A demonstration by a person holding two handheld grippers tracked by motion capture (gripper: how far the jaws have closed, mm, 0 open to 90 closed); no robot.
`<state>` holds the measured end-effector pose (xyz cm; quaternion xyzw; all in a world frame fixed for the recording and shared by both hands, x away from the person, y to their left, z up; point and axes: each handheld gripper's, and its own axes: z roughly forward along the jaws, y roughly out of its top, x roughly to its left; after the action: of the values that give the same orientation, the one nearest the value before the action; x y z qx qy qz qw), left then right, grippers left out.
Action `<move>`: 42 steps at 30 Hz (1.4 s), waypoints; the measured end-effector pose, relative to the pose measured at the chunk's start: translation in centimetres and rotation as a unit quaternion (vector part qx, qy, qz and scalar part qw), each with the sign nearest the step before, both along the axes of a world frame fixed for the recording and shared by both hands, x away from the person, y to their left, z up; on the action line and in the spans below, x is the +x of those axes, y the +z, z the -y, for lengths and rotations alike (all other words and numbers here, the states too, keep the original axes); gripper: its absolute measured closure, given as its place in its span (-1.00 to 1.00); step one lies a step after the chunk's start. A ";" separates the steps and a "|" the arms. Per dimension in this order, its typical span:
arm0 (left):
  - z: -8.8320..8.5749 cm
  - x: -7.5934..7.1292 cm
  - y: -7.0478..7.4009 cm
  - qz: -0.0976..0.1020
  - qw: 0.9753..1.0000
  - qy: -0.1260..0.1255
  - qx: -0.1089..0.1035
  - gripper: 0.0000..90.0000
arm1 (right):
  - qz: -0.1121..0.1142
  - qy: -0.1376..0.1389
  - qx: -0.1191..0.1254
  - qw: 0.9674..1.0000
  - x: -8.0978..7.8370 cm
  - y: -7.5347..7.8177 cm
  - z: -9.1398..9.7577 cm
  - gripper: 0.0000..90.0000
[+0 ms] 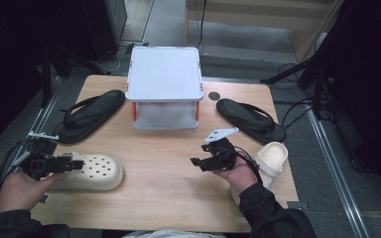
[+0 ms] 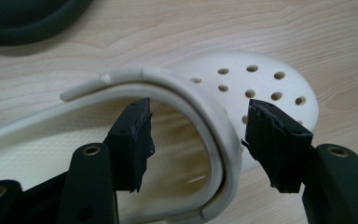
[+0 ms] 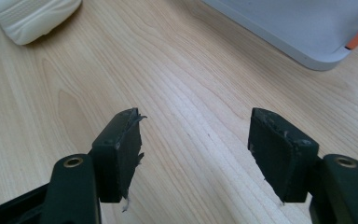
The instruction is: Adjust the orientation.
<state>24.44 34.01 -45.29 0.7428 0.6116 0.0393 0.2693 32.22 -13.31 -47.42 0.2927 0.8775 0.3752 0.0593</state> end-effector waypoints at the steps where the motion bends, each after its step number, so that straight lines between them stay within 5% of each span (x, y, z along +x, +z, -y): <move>1: 0.3 0.2 -0.7 -0.014 1.000 -0.003 -0.001 -0.06 | 0.008 0.004 0.001 1.000 0.0 0.1 0.0 -0.22; 7: 1.1 0.7 -1.5 -0.018 0.999 -0.019 -0.031 0.13 | 0.009 0.006 -0.001 1.000 -0.2 0.1 -0.1 -0.22; 8: 0.8 0.8 -1.4 -0.034 0.998 -0.008 -0.050 0.20 | 0.012 0.007 -0.006 1.000 -0.2 0.1 -0.2 -0.22; 14: 0.0 0.6 -0.7 -0.017 0.996 -0.003 -0.082 0.63 | 0.016 0.006 -0.012 1.000 -0.2 0.0 -0.2 -0.22; 19: 0.5 0.4 0.1 -0.008 0.998 -0.007 -0.067 0.72 | 0.015 0.005 -0.010 1.000 -0.3 0.1 -0.3 -0.22; 25: 1.0 0.3 2.2 0.015 0.997 -0.010 -0.075 0.74 | 0.022 0.009 -0.006 1.000 -0.3 0.2 -0.3 -0.22; 28: 1.9 0.9 3.2 0.019 0.995 -0.030 -0.088 0.74 | 0.023 0.008 -0.001 1.000 -0.2 0.3 -0.2 -0.22; 42: 6.9 4.4 5.9 0.026 0.995 -0.068 -0.074 0.73 | 0.022 0.007 0.004 1.000 -0.3 0.4 -0.4 -0.19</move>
<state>28.88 27.16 -39.44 0.7596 0.5534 -0.0056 0.3415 31.88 -12.94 -46.97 0.2783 0.8765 0.3857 0.0743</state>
